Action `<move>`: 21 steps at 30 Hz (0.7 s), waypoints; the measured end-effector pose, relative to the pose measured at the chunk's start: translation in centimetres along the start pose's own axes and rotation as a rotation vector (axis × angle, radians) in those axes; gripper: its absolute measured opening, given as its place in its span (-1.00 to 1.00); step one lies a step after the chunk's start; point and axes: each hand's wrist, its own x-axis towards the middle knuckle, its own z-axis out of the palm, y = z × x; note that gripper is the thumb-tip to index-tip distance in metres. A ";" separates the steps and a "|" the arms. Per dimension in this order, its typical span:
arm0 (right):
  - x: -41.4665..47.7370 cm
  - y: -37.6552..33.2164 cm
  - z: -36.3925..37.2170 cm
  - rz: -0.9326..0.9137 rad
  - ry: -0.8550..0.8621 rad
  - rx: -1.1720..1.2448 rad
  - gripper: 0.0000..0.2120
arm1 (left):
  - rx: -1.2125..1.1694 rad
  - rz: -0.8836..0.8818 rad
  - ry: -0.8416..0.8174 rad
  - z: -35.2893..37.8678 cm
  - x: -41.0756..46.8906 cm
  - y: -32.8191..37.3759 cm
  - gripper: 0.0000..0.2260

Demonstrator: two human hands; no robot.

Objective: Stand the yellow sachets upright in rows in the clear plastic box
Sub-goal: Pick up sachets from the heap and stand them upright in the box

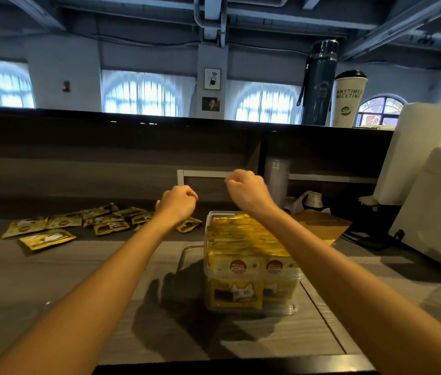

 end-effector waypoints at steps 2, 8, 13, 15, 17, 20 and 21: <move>-0.7 -2.6 1.5 -0.056 0.032 0.052 -0.72 | -0.012 -0.049 0.126 -1.6 -0.5 -1.0 -0.76; -3.2 -6.6 8.7 -0.154 -0.096 -0.018 -0.69 | 0.086 -0.192 0.319 -5.1 -2.5 -7.0 -0.70; -3.3 -3.7 15.4 -0.007 -0.344 -0.161 -0.61 | 0.280 -0.346 0.096 -5.0 -2.8 -12.8 -0.61; -2.7 -2.3 17.5 0.066 -0.384 -0.228 -0.55 | 0.324 -0.389 0.001 -4.5 -2.4 -14.4 -0.54; -1.7 -1.6 19.3 0.082 -0.391 -0.318 -0.48 | 0.338 -0.409 -0.050 -4.0 -1.6 -15.5 -0.50; 0.1 -1.5 21.8 0.038 -0.368 -0.403 -0.44 | 0.350 -0.387 -0.062 -3.1 0.1 -16.5 -0.48; 0.7 -1.4 22.6 0.016 -0.349 -0.420 -0.45 | 0.364 -0.374 -0.061 -2.8 0.7 -16.9 -0.48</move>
